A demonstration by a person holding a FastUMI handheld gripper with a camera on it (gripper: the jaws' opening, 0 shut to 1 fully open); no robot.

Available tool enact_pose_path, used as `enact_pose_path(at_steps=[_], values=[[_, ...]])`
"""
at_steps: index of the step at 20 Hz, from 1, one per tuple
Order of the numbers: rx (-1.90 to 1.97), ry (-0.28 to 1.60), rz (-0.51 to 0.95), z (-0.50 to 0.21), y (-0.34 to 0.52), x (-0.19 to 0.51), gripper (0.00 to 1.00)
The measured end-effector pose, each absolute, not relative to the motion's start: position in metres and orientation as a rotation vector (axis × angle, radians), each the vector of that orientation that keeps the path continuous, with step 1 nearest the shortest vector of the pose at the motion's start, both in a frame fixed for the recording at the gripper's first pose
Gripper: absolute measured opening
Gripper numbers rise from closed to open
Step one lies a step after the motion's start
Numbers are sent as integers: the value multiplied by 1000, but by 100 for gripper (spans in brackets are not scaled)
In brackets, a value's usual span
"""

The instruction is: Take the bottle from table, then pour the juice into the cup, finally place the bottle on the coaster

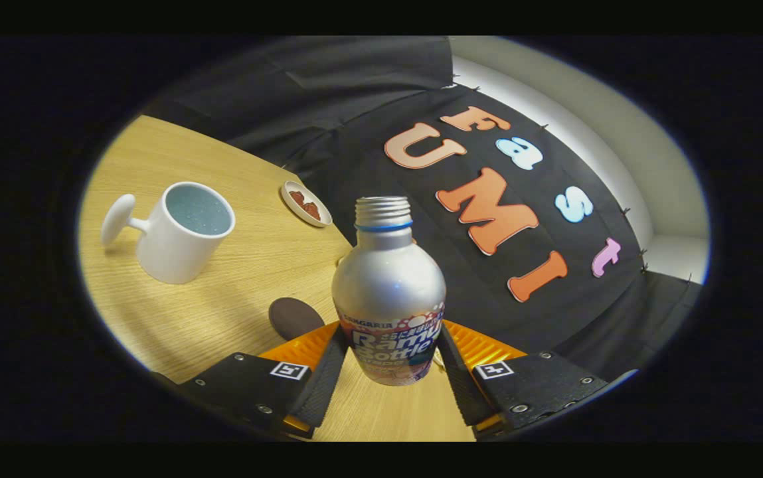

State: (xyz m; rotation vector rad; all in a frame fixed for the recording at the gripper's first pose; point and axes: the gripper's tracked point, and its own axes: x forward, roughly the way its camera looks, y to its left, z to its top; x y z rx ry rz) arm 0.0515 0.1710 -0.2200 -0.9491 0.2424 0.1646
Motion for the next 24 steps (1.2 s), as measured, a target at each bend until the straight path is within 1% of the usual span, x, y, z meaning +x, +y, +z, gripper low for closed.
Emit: enact_pose_path(at_steps=[6,10,16,24], values=[[-1126,154,181,-214,193,53,76],[-1198,131,209,-219,206,54,76],[-1356,32,193,-209,220,59,76],[-1470,-13,223,-218,228,52,76]])
